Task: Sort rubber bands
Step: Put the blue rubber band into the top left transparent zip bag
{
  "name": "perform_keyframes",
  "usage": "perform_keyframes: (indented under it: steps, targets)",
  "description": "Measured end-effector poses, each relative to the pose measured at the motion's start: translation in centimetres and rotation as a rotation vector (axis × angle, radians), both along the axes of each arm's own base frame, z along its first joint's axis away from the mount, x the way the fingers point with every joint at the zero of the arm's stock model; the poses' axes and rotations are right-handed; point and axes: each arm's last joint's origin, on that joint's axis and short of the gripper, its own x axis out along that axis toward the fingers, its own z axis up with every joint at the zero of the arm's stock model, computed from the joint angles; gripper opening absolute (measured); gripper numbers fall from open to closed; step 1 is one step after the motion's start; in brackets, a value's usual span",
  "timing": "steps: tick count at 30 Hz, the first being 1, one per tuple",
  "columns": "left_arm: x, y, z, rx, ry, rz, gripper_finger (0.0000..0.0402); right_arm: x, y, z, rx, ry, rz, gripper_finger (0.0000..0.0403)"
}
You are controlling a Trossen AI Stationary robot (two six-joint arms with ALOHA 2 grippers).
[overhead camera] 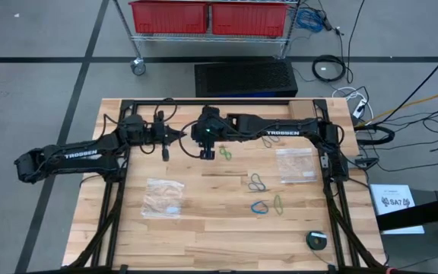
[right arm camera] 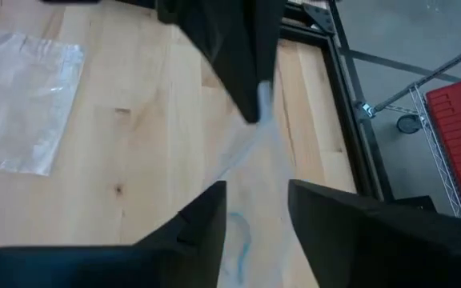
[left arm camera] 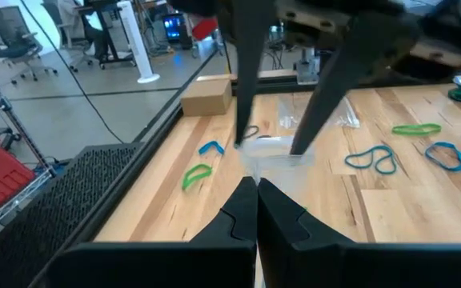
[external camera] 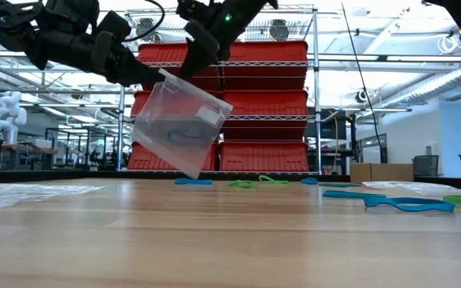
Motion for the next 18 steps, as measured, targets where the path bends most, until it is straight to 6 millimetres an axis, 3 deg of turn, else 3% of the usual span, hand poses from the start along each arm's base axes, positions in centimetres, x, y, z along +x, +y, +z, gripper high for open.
perform_keyframes:
  steps: [4, 11, 14, 18]
  targets:
    - [0.2, -0.1, 0.0, 0.003, -0.004, -0.011, 0.0, -0.7, -0.1, 1.4, 0.005, 0.073, 0.0, 0.0139]
    - [0.1, -0.1, 0.0, 0.007, -0.005, -0.011, 0.0, -3.9, -1.4, 2.9, 0.056, 0.329, -0.052, 0.0111]
    - [0.1, -0.1, -0.1, 0.002, 0.005, -0.011, 0.0, -5.5, -2.8, 2.4, 0.145, 0.426, -0.099, 0.0098]
    - [0.1, -0.1, -0.1, 0.0, 0.009, -0.011, 0.0, -7.8, -5.3, -0.1, 0.278, 0.506, -0.179, 0.0094]
